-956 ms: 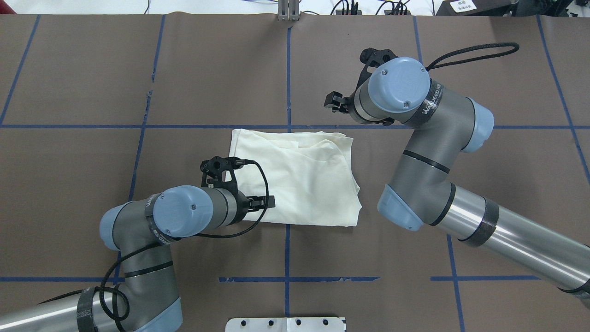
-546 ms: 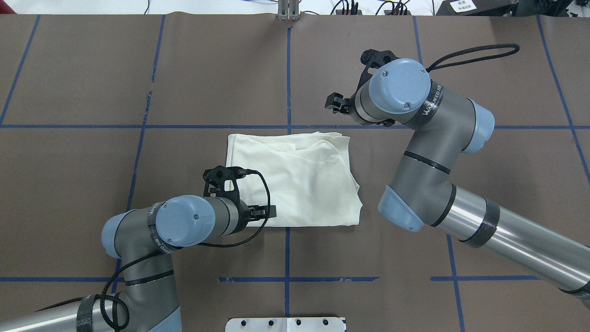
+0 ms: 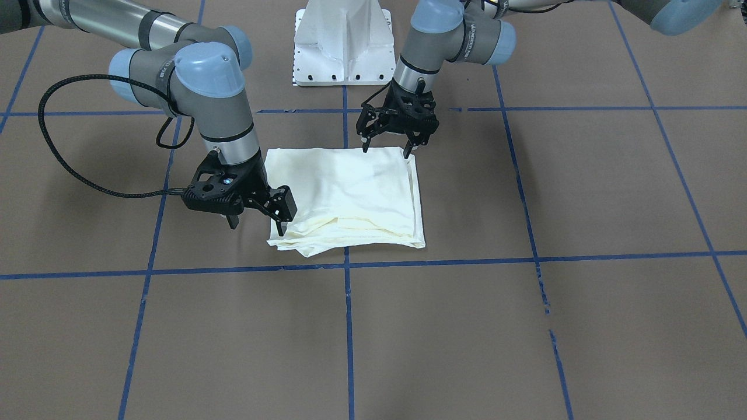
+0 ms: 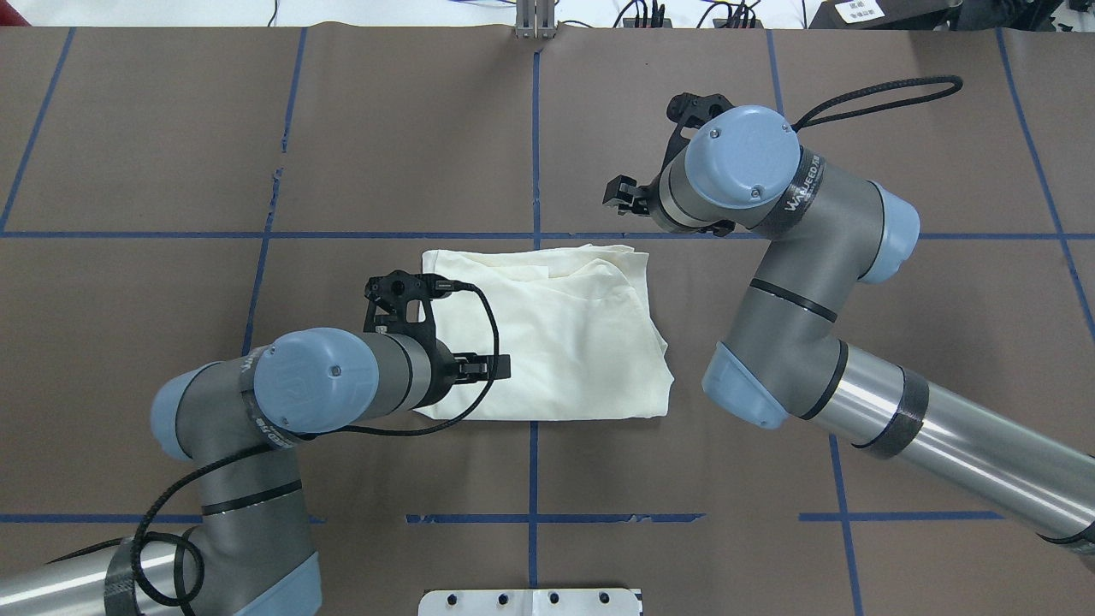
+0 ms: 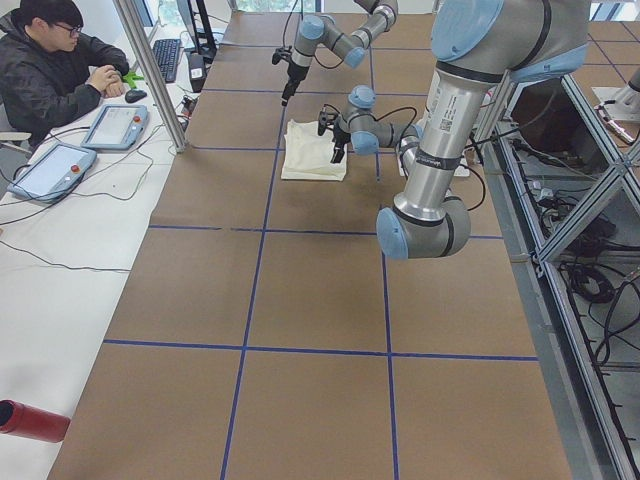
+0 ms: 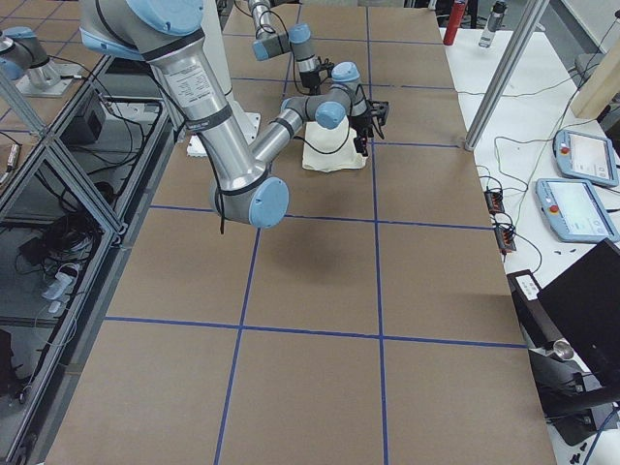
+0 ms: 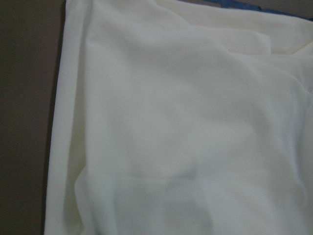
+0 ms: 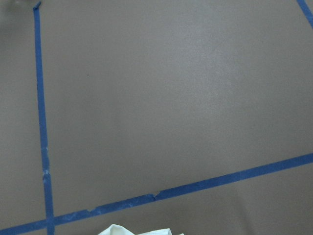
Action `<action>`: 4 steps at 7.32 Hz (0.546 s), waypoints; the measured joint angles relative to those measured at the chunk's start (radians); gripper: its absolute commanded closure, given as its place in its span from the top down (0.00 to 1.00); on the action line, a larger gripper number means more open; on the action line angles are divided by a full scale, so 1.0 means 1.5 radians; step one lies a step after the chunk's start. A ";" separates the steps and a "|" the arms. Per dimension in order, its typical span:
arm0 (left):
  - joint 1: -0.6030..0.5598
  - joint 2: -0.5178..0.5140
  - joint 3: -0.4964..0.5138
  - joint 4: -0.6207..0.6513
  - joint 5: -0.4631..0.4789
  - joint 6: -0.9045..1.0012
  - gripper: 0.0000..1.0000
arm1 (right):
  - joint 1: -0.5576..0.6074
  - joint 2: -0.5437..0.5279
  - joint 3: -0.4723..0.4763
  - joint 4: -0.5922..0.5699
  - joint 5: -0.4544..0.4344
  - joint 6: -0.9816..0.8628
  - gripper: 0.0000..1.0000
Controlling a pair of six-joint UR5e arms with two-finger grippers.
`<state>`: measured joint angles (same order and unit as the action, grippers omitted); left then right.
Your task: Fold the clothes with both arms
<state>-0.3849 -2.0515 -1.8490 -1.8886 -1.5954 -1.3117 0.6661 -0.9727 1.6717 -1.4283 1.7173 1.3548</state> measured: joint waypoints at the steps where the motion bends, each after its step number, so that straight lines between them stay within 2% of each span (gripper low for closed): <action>1: -0.028 0.007 -0.041 0.049 -0.020 0.044 1.00 | 0.016 -0.001 0.016 -0.039 0.026 -0.047 1.00; 4: -0.149 0.097 -0.169 0.158 -0.098 0.248 1.00 | 0.133 -0.060 0.114 -0.175 0.156 -0.297 1.00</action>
<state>-0.6087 -1.9053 -2.1022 -1.6519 -1.7423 -0.9395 0.8661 -1.0627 1.8429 -1.6913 1.9511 0.9091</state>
